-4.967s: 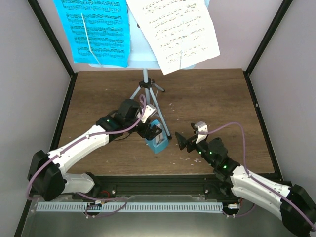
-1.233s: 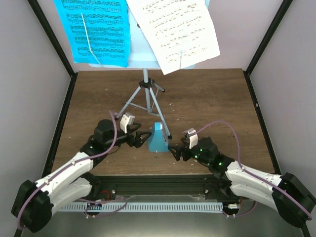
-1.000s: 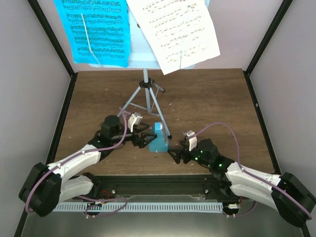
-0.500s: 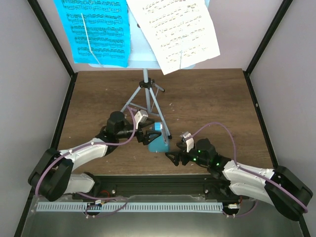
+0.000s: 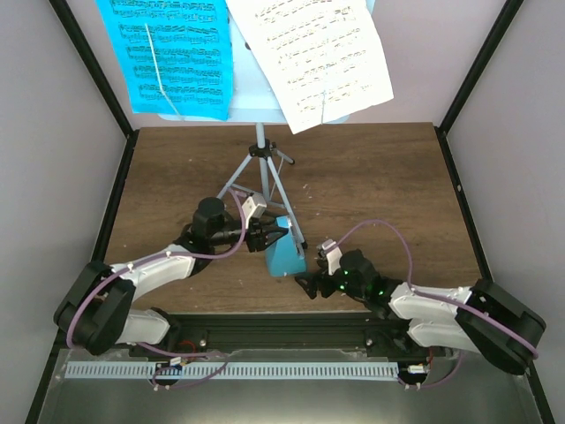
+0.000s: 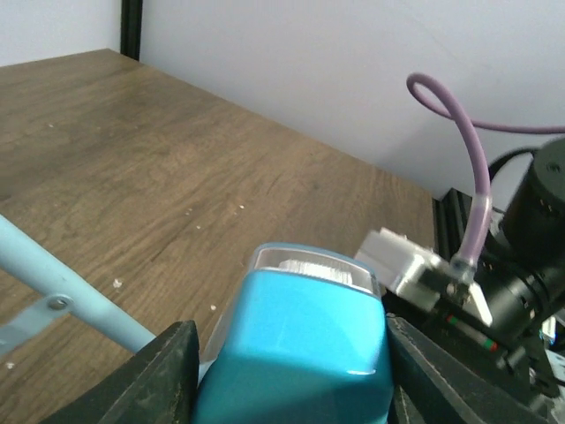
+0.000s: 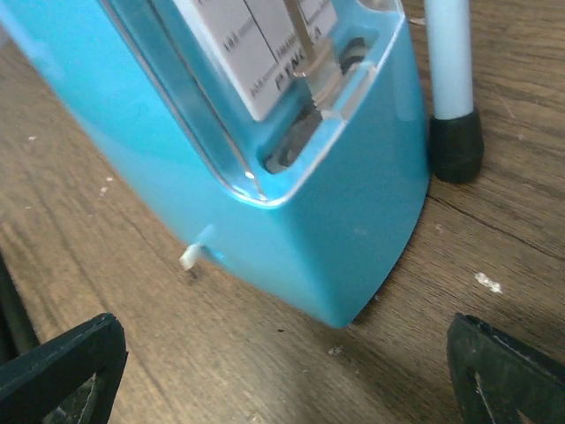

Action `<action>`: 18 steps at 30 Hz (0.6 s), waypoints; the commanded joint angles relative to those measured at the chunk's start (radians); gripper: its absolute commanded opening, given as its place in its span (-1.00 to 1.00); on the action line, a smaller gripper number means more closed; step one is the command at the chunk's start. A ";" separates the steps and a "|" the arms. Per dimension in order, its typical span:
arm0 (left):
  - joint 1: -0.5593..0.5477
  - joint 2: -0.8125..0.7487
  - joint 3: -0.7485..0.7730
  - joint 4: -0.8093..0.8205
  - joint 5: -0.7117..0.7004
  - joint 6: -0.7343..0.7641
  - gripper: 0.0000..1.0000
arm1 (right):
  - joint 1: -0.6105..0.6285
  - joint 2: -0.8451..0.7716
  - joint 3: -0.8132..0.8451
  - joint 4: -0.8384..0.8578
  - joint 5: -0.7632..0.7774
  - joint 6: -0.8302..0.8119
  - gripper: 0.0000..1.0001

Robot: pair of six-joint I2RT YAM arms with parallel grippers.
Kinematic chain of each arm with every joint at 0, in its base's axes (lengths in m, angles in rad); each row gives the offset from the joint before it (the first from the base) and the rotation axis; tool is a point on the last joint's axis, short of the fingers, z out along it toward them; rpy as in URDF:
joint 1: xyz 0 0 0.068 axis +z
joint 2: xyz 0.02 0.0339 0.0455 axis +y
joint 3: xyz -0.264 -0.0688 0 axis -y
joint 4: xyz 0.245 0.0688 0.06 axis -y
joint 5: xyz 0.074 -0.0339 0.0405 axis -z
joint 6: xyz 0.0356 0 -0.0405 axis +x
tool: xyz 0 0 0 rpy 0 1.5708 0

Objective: Pack up the instrument practice props

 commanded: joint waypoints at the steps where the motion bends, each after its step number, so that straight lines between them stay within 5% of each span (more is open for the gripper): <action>1: -0.003 0.031 0.042 -0.026 -0.029 -0.042 0.06 | 0.036 0.062 0.066 -0.001 0.112 -0.004 1.00; 18: -0.004 0.057 0.088 -0.096 -0.103 -0.094 -0.05 | 0.099 0.224 0.165 0.020 0.195 -0.033 1.00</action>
